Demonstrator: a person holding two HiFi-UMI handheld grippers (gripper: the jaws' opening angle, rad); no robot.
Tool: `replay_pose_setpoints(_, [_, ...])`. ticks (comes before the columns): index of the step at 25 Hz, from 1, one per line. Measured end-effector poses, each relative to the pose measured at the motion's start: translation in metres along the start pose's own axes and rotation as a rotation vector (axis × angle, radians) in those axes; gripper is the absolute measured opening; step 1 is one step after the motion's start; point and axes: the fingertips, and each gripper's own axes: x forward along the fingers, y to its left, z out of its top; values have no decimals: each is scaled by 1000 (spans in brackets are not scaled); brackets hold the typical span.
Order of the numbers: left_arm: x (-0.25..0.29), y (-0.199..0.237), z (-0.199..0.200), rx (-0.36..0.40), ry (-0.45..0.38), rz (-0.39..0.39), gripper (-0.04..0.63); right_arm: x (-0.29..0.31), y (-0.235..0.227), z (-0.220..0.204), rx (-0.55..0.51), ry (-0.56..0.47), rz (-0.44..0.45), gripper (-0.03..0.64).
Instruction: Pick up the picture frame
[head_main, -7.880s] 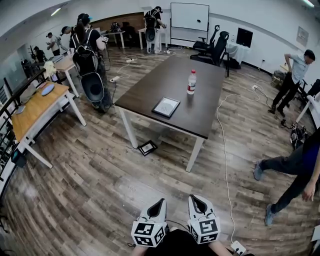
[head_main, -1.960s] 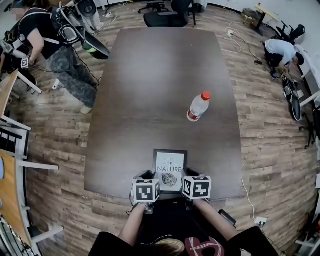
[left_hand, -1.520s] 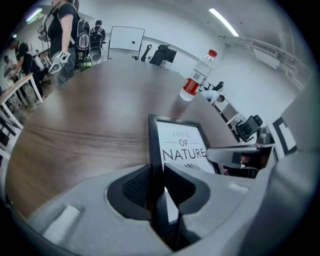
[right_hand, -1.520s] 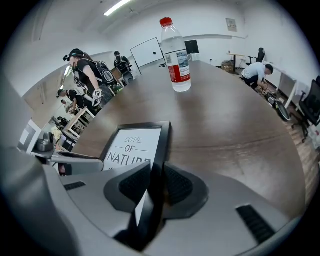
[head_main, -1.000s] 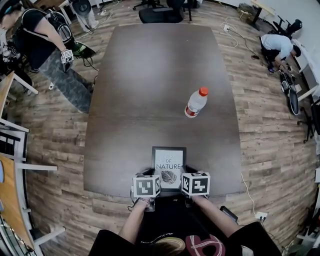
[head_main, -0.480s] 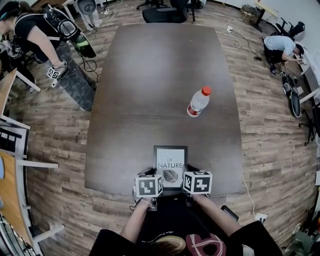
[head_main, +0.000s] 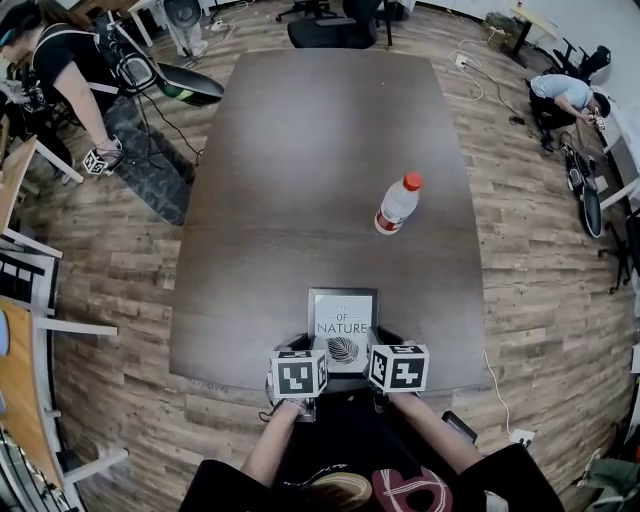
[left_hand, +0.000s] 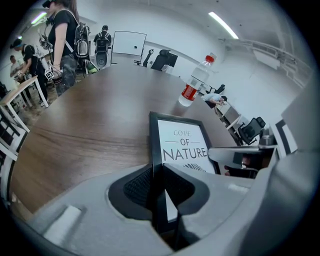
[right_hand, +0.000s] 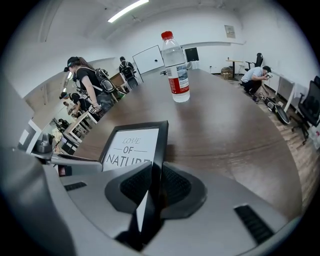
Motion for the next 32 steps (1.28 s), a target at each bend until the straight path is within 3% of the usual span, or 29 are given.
replay_pose_setpoints(32, [-69,-46,59,86,-322,17,75,-81,4,70,-112,-280,35,75])
